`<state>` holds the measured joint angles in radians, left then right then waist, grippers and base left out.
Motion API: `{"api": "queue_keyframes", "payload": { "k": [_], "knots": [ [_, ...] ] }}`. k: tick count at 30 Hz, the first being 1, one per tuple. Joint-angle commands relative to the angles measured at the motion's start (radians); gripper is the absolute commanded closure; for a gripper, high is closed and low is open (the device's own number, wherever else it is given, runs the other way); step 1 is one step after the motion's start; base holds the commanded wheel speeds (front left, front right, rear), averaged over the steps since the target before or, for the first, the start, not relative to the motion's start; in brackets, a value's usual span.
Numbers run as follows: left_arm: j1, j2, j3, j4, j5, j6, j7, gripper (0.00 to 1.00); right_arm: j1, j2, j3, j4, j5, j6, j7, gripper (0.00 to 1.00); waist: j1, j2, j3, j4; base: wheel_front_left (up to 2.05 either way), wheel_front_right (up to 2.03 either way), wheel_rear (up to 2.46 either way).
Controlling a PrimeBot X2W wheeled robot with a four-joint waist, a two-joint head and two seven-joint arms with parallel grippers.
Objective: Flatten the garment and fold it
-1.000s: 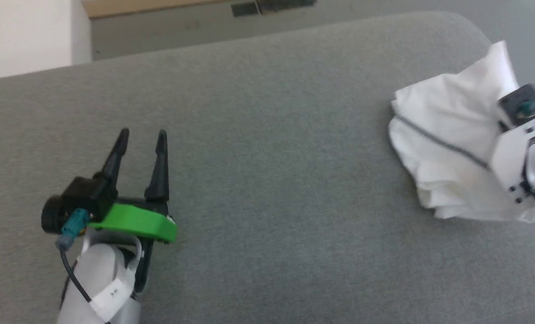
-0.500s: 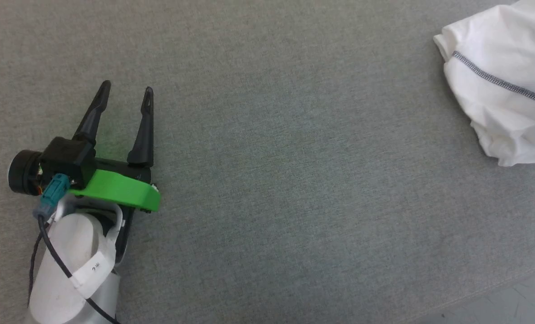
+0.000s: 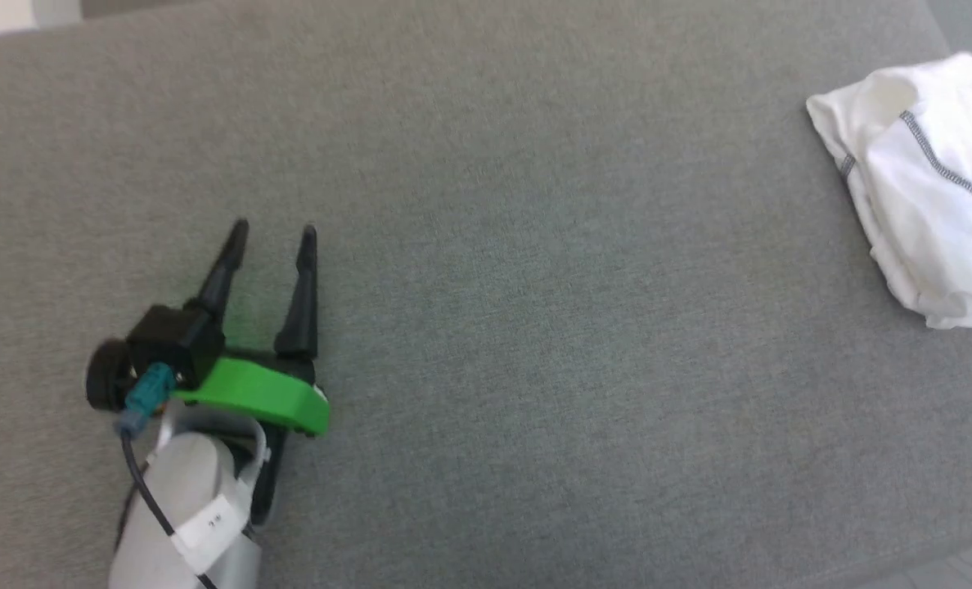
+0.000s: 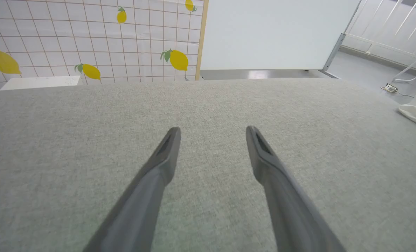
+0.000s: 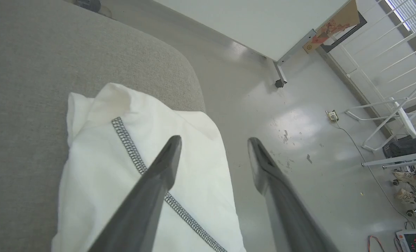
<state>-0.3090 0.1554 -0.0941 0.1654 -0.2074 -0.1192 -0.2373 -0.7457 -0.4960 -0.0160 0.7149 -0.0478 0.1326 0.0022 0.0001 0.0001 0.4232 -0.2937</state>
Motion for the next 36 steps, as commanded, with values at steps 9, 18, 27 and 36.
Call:
{"api": "queue_keyframes", "payload": {
  "k": [9,18,27,36],
  "knots": [
    [0.089,-0.046,-0.018,0.084,-0.029,0.004,-0.023,0.0,0.258,0.094,-0.072,-0.281,0.135,-0.002,-0.076,0.0,-0.0001,-0.0001,-0.306,0.198,0.0,0.0,0.0],
    [0.14,-0.079,-0.02,0.086,-0.045,0.008,-0.024,0.0,0.558,0.302,-0.146,-0.633,0.145,-0.002,-0.055,0.0,-0.0001,-0.0001,-0.375,0.274,0.0,0.0,0.0],
    [0.179,-0.093,0.003,0.095,-0.048,0.017,-0.024,0.0,0.721,0.416,-0.116,-0.726,0.125,-0.002,-0.1,0.0,-0.0001,-0.0001,-0.402,0.303,0.0,0.0,0.0],
    [0.214,-0.101,0.013,0.106,-0.048,0.015,-0.024,0.0,0.81,0.445,-0.101,-0.719,0.111,-0.002,-0.122,0.0,-0.0001,-0.0001,-0.421,0.306,0.0,0.0,0.0]
  ]
}}
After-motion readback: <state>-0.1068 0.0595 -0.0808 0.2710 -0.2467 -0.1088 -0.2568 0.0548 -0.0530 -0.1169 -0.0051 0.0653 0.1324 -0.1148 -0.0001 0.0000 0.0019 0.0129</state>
